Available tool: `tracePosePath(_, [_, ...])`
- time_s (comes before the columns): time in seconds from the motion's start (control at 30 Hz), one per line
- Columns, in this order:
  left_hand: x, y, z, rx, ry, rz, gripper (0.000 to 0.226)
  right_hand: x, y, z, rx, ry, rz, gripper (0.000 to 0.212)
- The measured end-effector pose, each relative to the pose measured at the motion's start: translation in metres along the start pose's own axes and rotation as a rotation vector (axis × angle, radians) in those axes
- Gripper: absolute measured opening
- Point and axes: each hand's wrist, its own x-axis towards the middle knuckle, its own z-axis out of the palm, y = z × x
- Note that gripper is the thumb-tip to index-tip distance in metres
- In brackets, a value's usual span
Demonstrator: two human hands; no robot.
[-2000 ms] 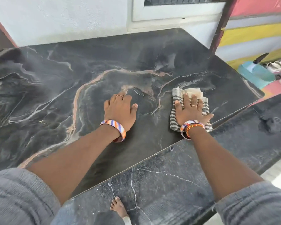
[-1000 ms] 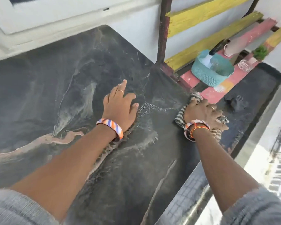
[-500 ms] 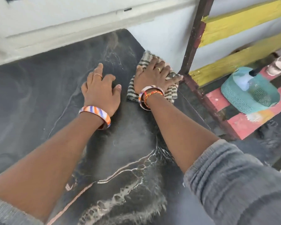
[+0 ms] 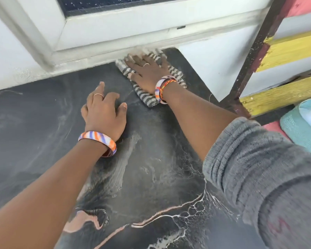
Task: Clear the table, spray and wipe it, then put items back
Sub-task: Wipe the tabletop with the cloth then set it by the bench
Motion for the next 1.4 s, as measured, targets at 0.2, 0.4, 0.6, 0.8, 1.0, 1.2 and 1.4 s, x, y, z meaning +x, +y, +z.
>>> tracePosePath(0.2, [-0.025, -0.005, -0.017, 0.055, -0.026, 0.005, 0.039, -0.036, -0.035, 0.011, 0.028, -0.009, -0.053, 0.051])
tracePosePath(0.4, [-0.070, -0.011, -0.032, 0.066, -0.067, 0.126, 0.039, -0.115, -0.044, 0.019, 0.047, 0.007, 0.161, 0.051])
tracePosePath(0.6, [-0.136, -0.024, -0.045, 0.043, -0.135, 0.305, 0.036, -0.226, -0.056, 0.035, 0.077, 0.036, 0.417, 0.050])
tracePosePath(0.8, [-0.210, -0.044, -0.063, 0.103, -0.210, 0.462, 0.038, -0.359, -0.081, 0.053, 0.130, 0.049, 0.627, 0.050])
tracePosePath(1.0, [-0.255, -0.063, -0.076, 0.137, -0.239, 0.545, 0.039, -0.446, -0.108, 0.068, 0.166, 0.065, 0.760, 0.048])
tracePosePath(1.2, [-0.267, -0.089, -0.088, 0.127, -0.224, 0.539, 0.038, -0.463, -0.154, 0.076, 0.151, 0.096, 0.779, 0.048])
tracePosePath(1.4, [-0.263, -0.104, -0.089, 0.110, -0.237, 0.477, 0.040, -0.465, -0.225, 0.088, 0.113, 0.061, 0.554, 0.049])
